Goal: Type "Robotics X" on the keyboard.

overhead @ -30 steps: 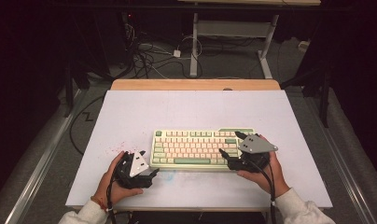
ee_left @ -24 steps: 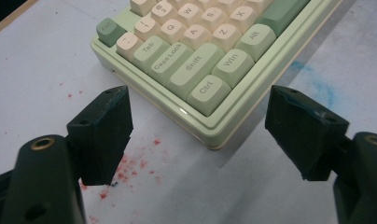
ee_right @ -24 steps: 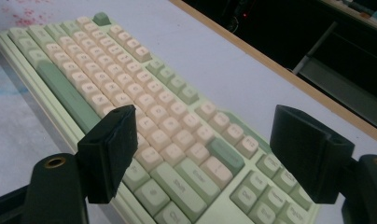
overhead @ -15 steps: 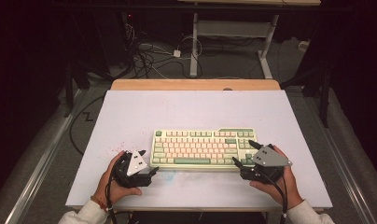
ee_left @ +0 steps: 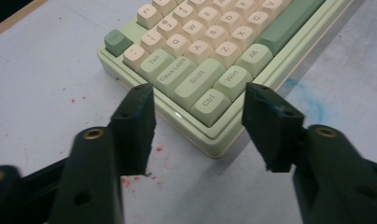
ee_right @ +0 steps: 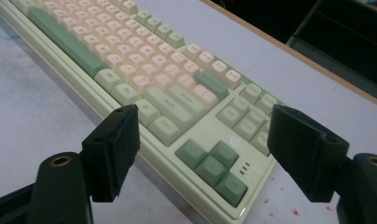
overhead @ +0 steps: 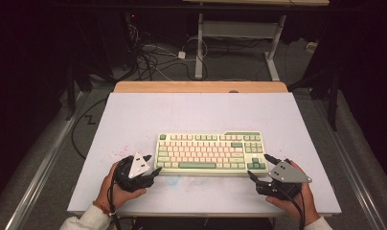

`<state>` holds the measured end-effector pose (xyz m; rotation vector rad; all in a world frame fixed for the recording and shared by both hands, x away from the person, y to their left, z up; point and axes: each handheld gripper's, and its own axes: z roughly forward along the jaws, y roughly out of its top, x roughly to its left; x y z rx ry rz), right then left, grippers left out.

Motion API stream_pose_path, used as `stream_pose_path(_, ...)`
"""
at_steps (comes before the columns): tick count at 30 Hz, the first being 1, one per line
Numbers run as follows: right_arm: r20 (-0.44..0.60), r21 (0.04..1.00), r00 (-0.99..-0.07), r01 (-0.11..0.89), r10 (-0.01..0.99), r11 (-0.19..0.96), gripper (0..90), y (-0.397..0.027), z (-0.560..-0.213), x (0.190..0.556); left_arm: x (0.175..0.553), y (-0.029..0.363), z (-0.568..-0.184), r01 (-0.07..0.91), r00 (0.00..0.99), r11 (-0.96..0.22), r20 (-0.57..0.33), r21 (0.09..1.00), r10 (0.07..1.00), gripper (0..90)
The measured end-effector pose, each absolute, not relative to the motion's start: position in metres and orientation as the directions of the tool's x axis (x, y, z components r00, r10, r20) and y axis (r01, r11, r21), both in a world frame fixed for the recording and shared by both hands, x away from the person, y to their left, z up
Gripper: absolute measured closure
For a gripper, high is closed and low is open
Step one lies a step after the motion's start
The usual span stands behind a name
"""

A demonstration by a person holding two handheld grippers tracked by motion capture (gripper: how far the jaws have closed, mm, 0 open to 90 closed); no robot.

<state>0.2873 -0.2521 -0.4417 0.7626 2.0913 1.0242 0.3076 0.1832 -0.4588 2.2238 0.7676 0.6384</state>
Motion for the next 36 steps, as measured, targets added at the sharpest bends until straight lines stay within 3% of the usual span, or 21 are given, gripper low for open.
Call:
stream_pose_path(5, -0.311, 0.825, -0.604, 0.212, 0.734, 0.524, 25.4, -0.255, -0.444, 0.284, 0.311, 0.184, -0.457, 0.384, 0.708, -0.58, 0.175, 0.718, 0.685, 70.8)
stream_pose_path(10, -0.315, 0.822, -0.599, 0.215, 0.736, 0.527, 25.4, -0.257, -0.444, 0.282, 0.314, 0.181, -0.453, 0.396, 0.719, -0.59, 0.161, 0.703, 0.676, 86.8)
stream_pose_path(36, -0.316, 0.806, -0.613, 0.23, 0.724, 0.546, 25.8, -0.254, -0.45, 0.285, 0.361, 0.112, -0.425, 0.335, 0.793, -0.642, 0.161, 0.69, 0.587, 87.5)
